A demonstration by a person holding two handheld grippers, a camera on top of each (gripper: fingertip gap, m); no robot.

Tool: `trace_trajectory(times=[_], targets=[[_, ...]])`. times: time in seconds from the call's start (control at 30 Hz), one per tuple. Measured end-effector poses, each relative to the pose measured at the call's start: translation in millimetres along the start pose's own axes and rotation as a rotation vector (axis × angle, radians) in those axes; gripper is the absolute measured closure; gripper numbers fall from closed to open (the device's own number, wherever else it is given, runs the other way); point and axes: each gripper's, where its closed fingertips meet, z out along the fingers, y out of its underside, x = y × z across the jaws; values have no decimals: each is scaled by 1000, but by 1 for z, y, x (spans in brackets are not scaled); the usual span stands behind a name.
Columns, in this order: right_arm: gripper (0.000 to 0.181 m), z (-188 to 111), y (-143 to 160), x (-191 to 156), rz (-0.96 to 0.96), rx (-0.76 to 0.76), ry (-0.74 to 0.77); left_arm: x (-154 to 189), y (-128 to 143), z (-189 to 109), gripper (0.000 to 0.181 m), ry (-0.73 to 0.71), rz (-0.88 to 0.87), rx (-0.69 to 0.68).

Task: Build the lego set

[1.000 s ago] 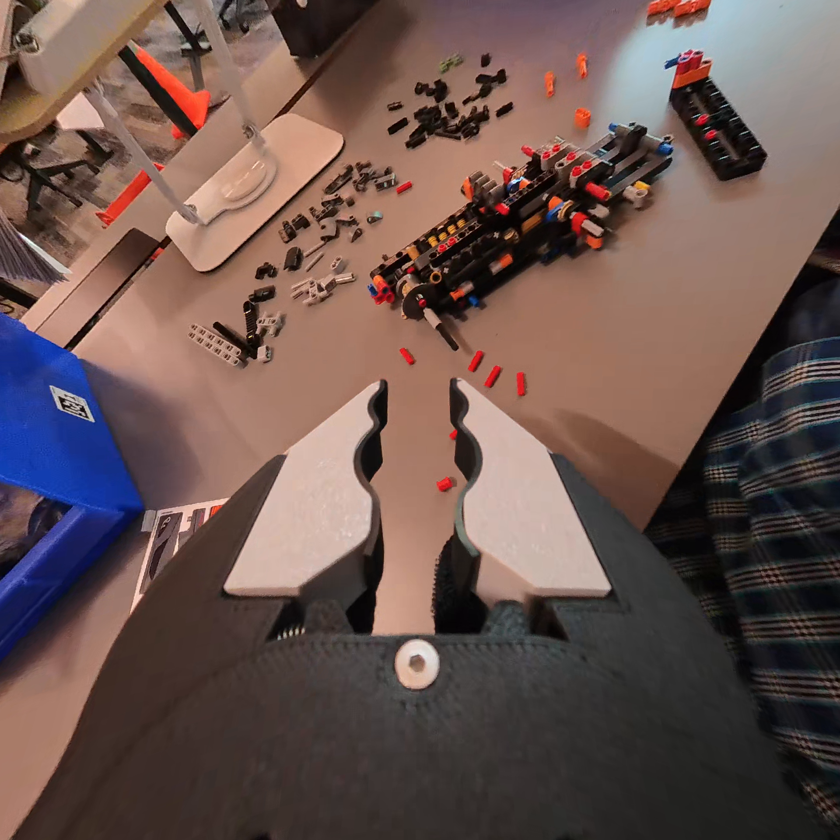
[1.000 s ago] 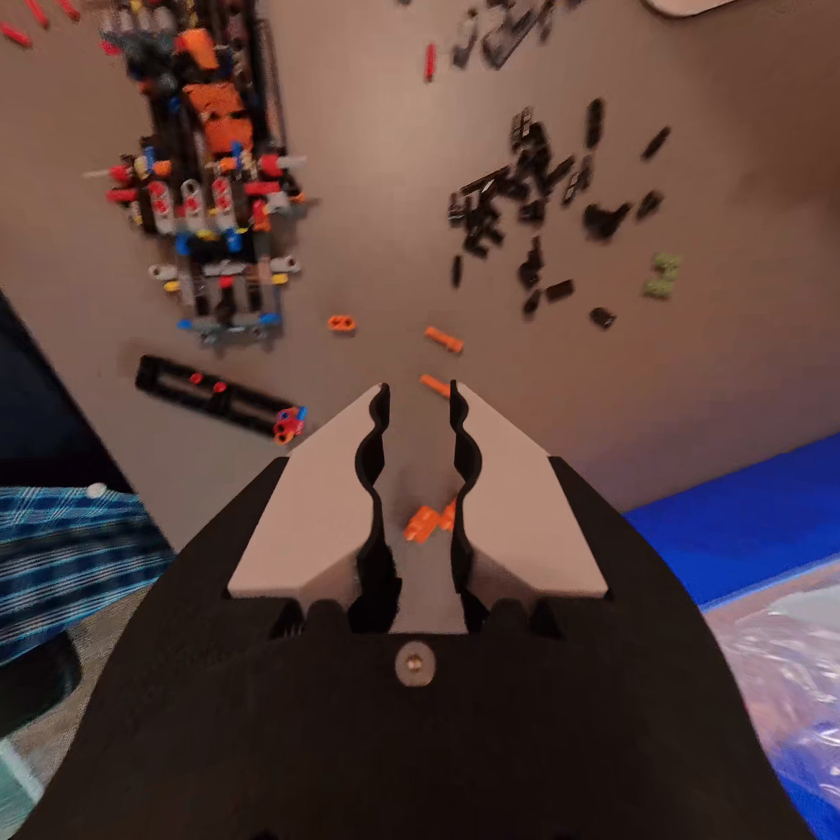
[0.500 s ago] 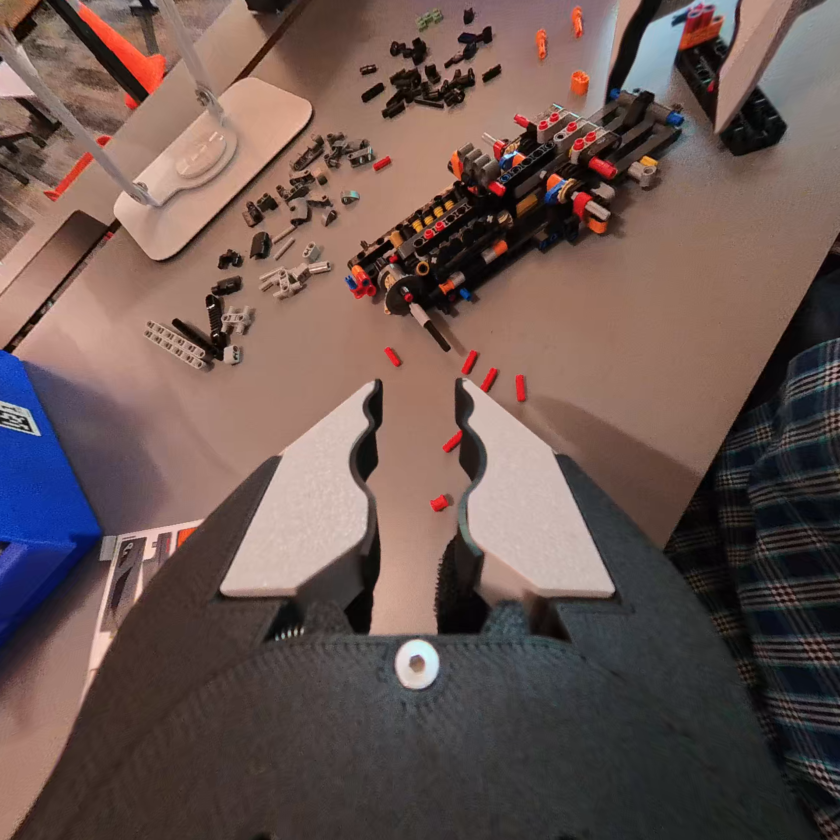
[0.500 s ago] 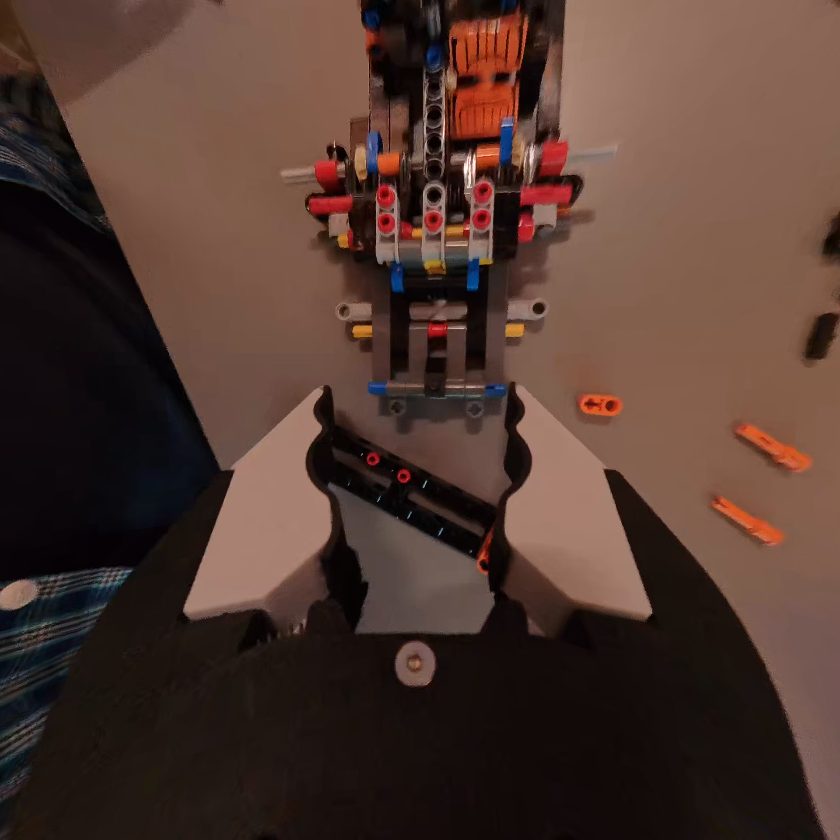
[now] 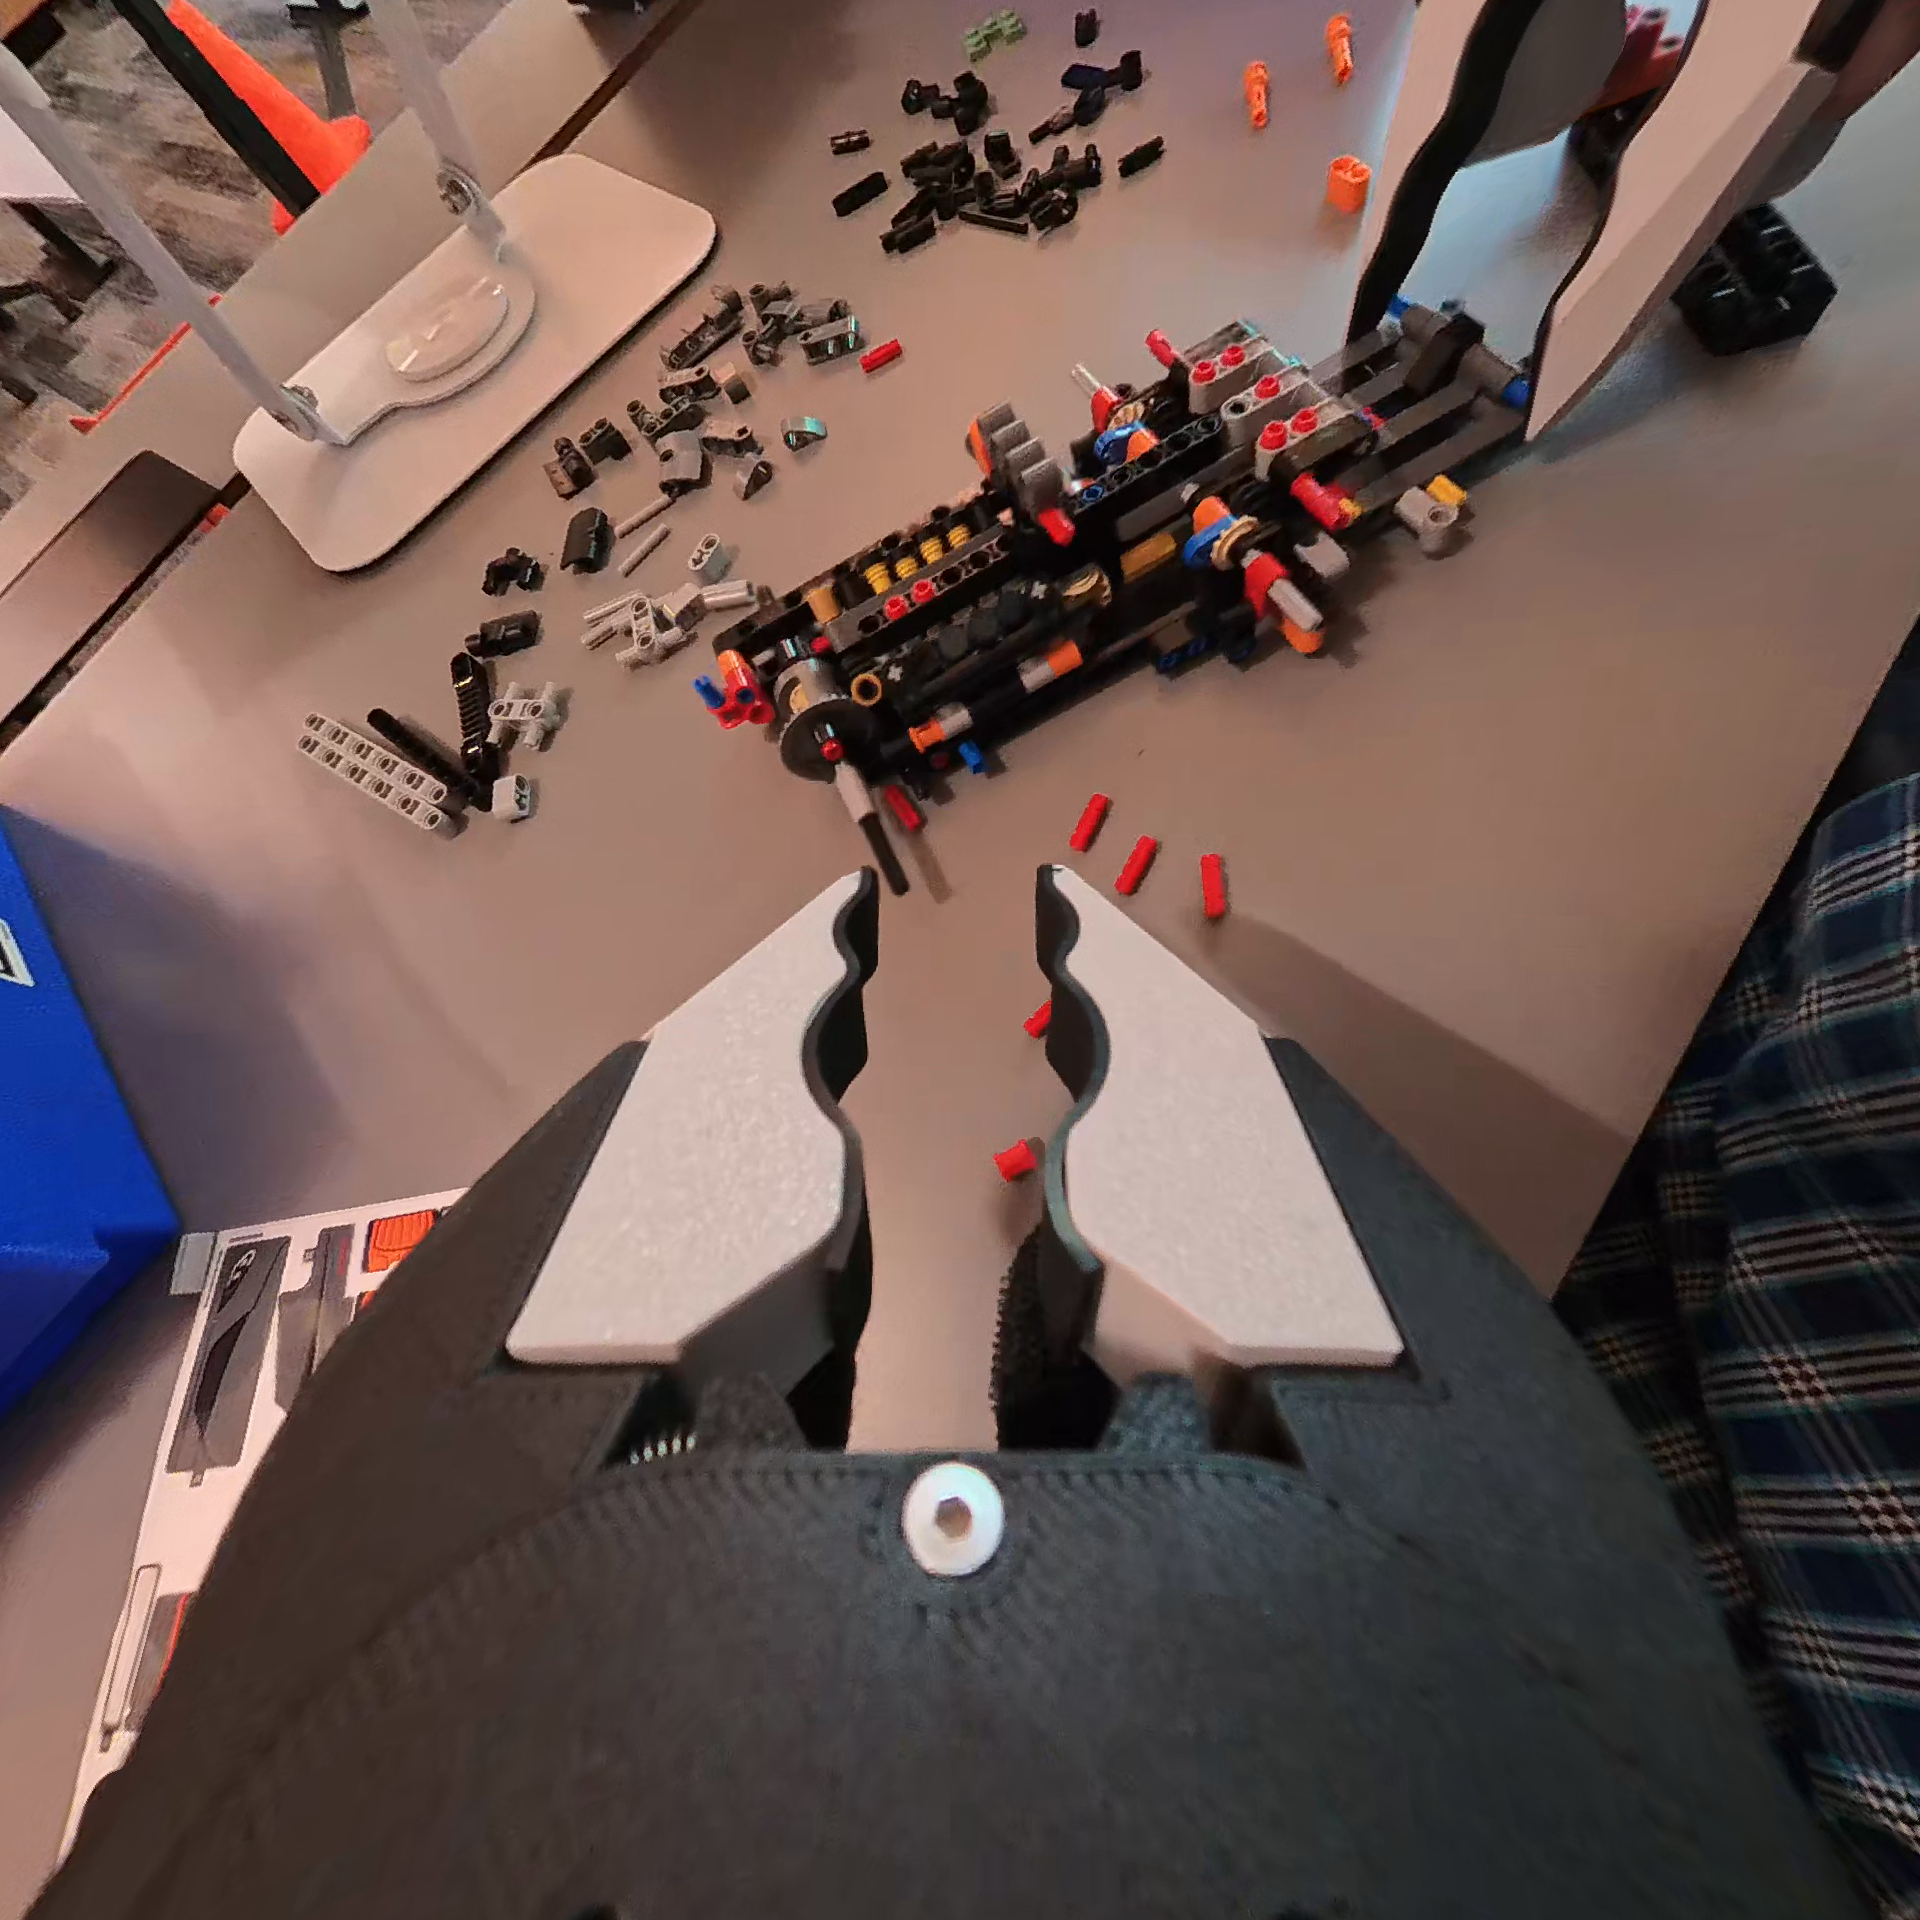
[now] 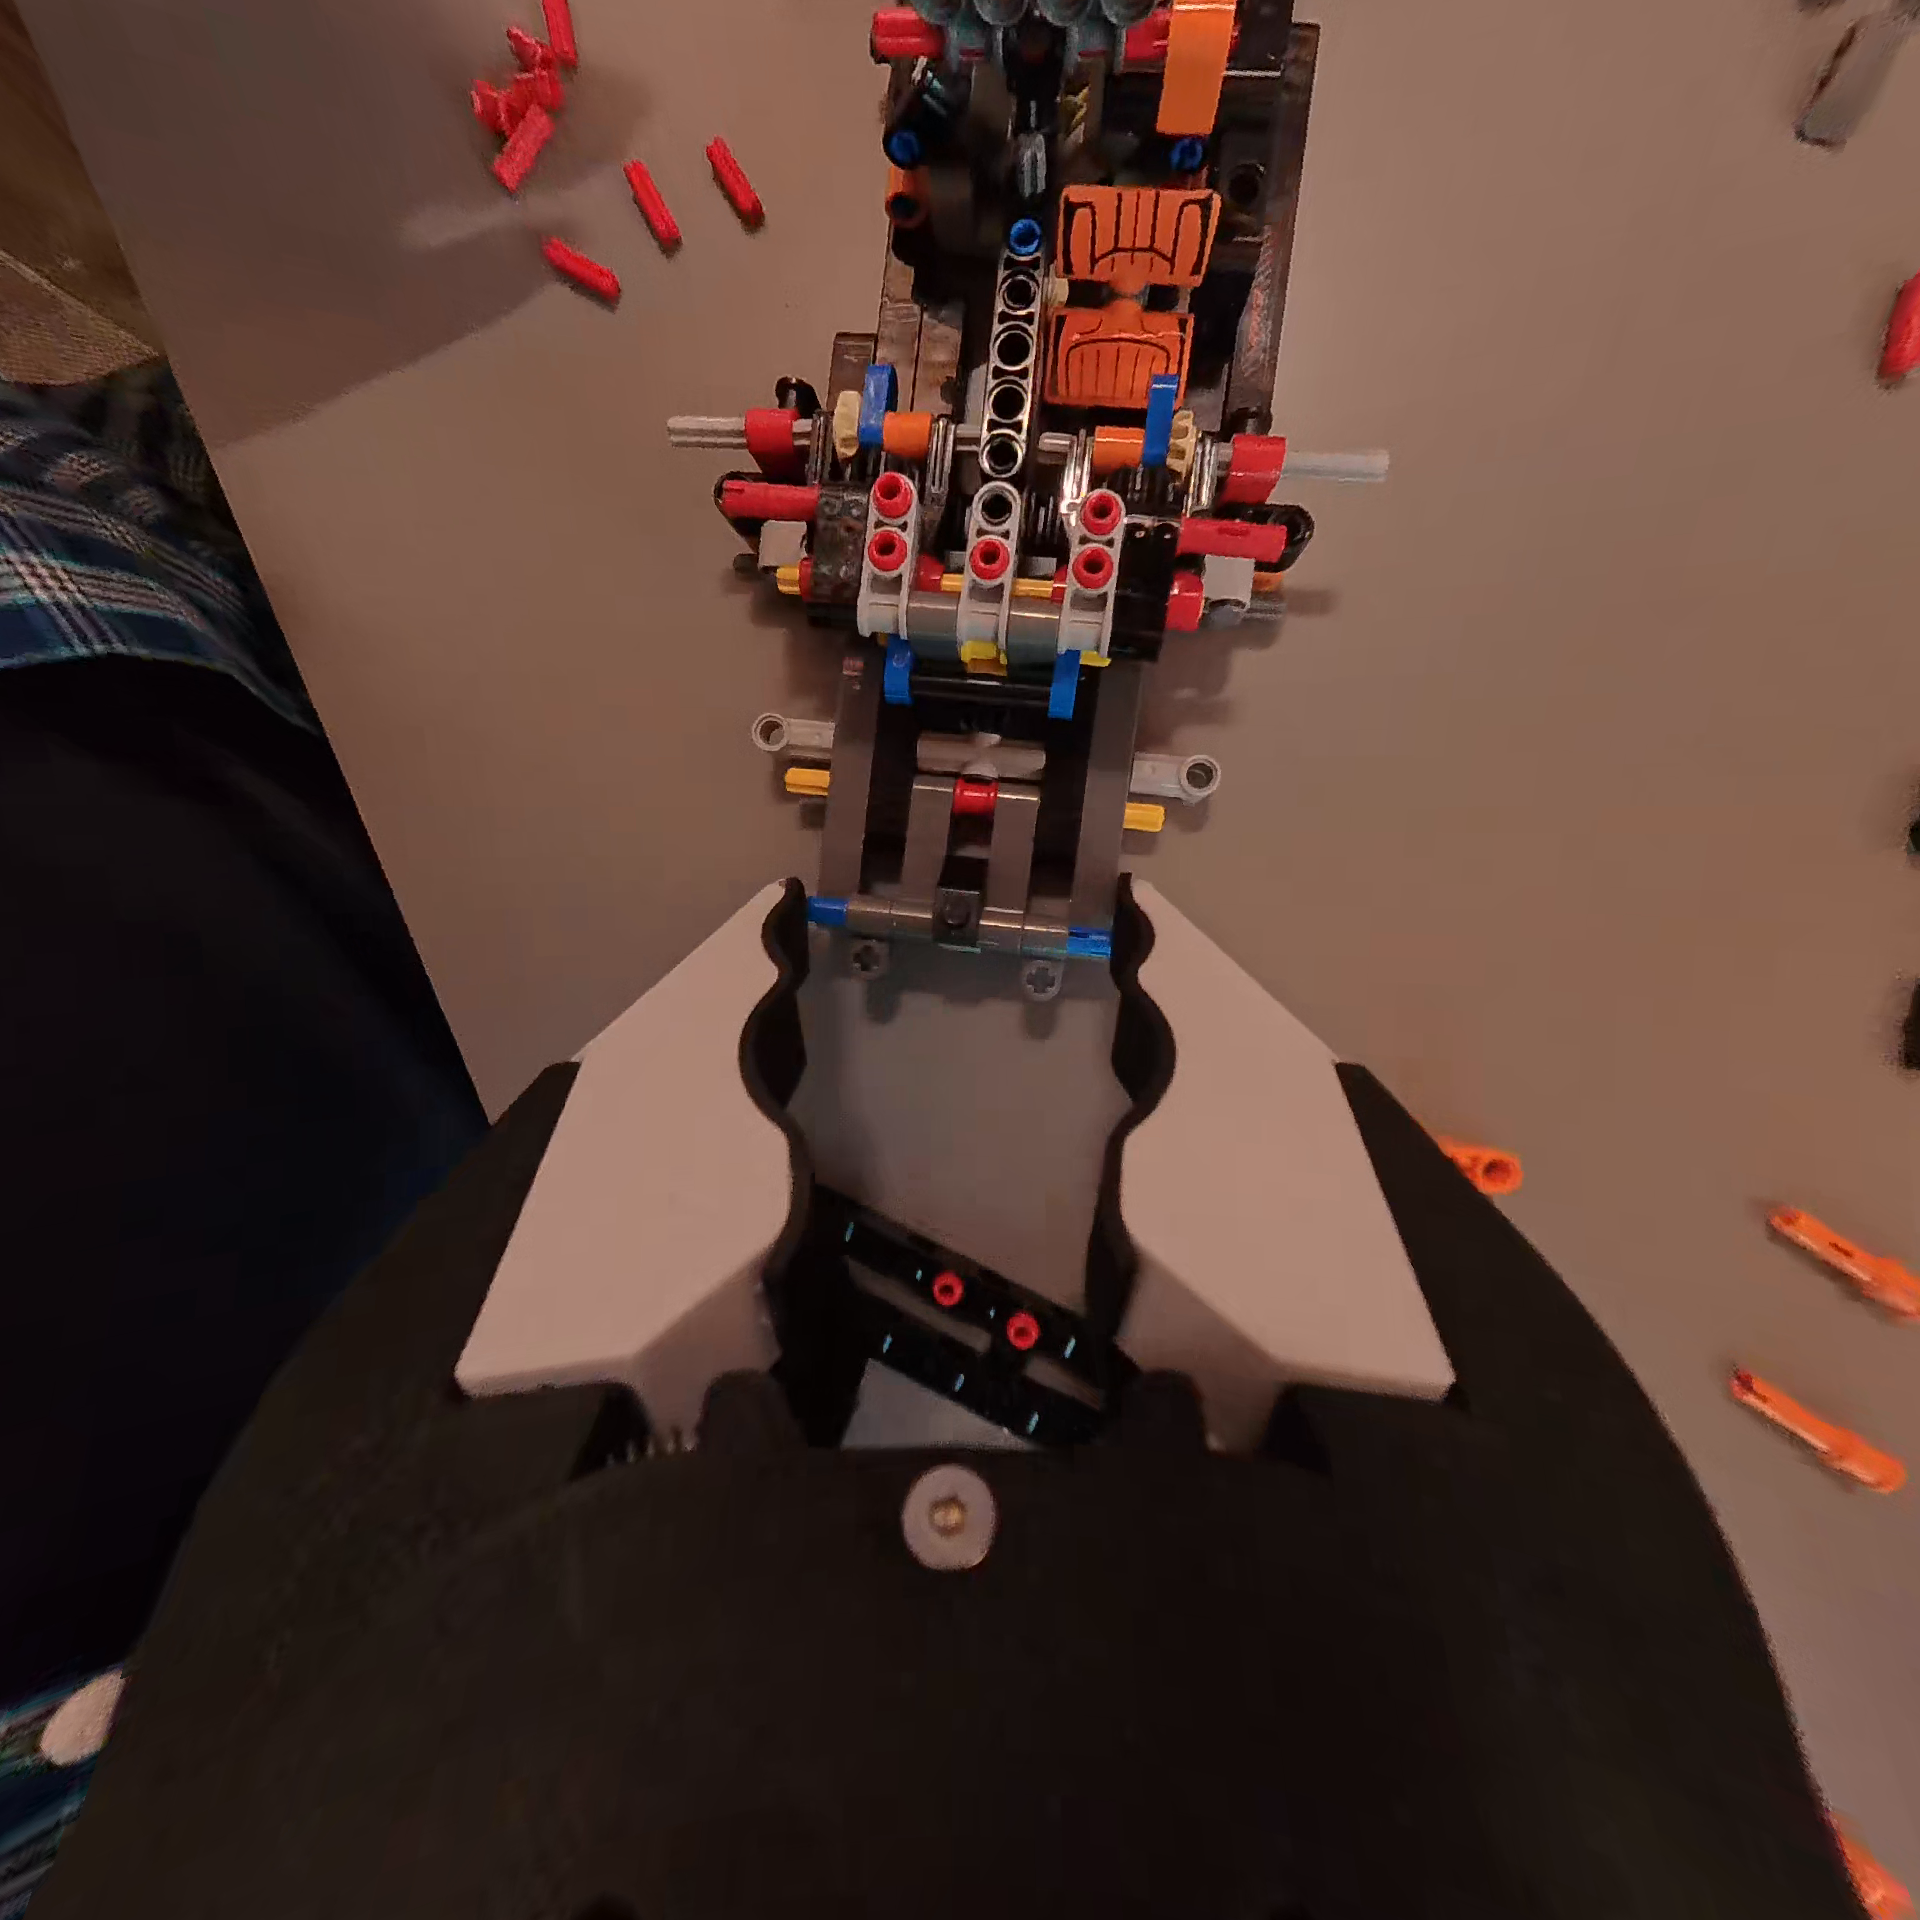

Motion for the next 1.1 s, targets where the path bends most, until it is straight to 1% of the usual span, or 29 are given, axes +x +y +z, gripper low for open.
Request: trace_trajectory(times=[0.13, 0.63, 0.7, 0.77, 0.8, 0.83, 0.9, 0.97, 1.03, 1.1], targets=[[125, 7, -13, -3, 16, 15, -12, -2, 1, -2, 152, -10, -3, 3], [125, 33, -49, -23, -37, 47, -8, -11, 7, -7, 152, -40, -28, 12], [114, 33, -54, -25, -43, 59, -16, -12, 7, -8, 152, -43, -33, 13], [111, 26, -57, -22, -34, 71, -39, -14, 7, -9, 152, -48, -35, 19], [108, 21, -58, -18, -31, 76, -43, -14, 6, -9, 152, -51, -38, 24], [109, 13, -63, -12, -30, 95, -49, -16, 6, -10, 152, -57, -42, 30], [116, -3, -79, 6, -27, 137, -48, -20, 5, -12, 152, -70, -60, 48], [125, -10, -101, 31, -52, 153, -22, -24, 3, -13, 152, -77, -87, 70], [142, -8, -128, 56, -86, 174, -23, -28, 4, -15, 152, -93, -107, 79], [143, 4, -155, 83, -63, 171, -34, -31, 5, -17, 152, -100, -128, 90]])
